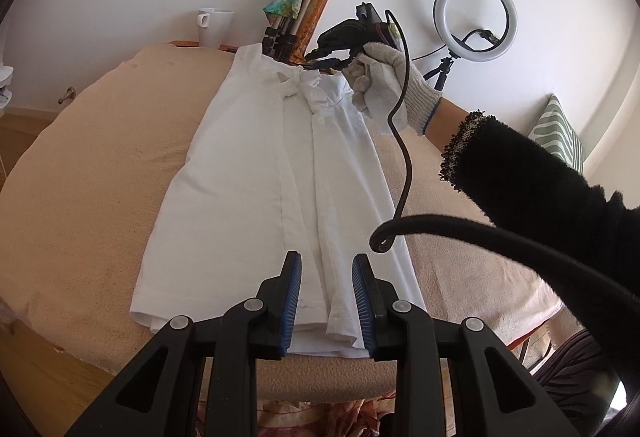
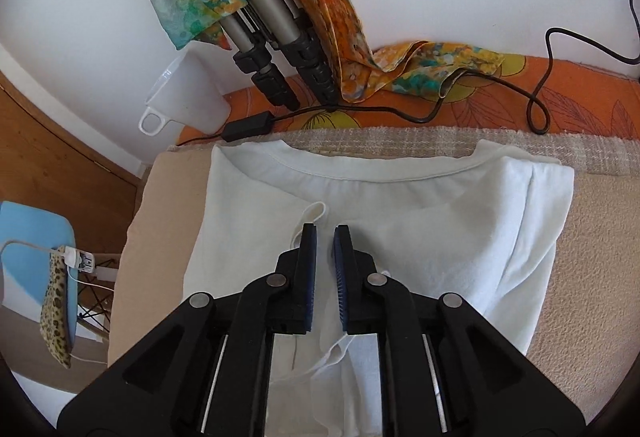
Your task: Fold small clothes
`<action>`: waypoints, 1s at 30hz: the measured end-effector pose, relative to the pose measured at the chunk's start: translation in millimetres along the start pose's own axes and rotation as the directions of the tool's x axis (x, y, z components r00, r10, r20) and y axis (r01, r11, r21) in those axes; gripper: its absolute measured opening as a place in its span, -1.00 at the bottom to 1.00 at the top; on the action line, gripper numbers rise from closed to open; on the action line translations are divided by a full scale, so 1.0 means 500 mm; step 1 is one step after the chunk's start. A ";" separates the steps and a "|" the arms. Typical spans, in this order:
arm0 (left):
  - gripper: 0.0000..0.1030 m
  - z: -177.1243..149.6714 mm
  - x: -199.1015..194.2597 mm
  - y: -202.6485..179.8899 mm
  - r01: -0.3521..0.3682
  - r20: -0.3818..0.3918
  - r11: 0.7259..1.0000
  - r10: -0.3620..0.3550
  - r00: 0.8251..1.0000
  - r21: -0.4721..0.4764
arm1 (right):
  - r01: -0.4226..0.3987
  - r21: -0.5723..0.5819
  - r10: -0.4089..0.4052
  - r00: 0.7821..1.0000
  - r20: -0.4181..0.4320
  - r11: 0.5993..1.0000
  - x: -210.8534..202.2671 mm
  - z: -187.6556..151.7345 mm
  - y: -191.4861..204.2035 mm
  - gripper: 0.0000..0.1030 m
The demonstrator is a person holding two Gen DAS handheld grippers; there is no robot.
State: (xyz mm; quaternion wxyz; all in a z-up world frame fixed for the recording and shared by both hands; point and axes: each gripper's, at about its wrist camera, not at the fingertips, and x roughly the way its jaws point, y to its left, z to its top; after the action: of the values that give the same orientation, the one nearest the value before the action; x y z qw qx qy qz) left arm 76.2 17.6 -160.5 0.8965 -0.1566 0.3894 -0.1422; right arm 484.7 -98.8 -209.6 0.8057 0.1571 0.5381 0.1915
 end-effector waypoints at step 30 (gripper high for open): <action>-0.31 0.012 -0.109 0.173 -0.104 -0.096 0.975 0.125 0.988 0.195 | -0.041 0.046 0.039 0.997 0.061 0.998 -0.593 -0.579 -0.023 -0.42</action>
State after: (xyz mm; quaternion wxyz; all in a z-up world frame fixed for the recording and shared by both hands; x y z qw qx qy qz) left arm 56.4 117.9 -154.6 0.8917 -0.0397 0.4302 -0.1350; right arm 114.9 -236.8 -83.2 0.8134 0.1924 0.5149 0.1901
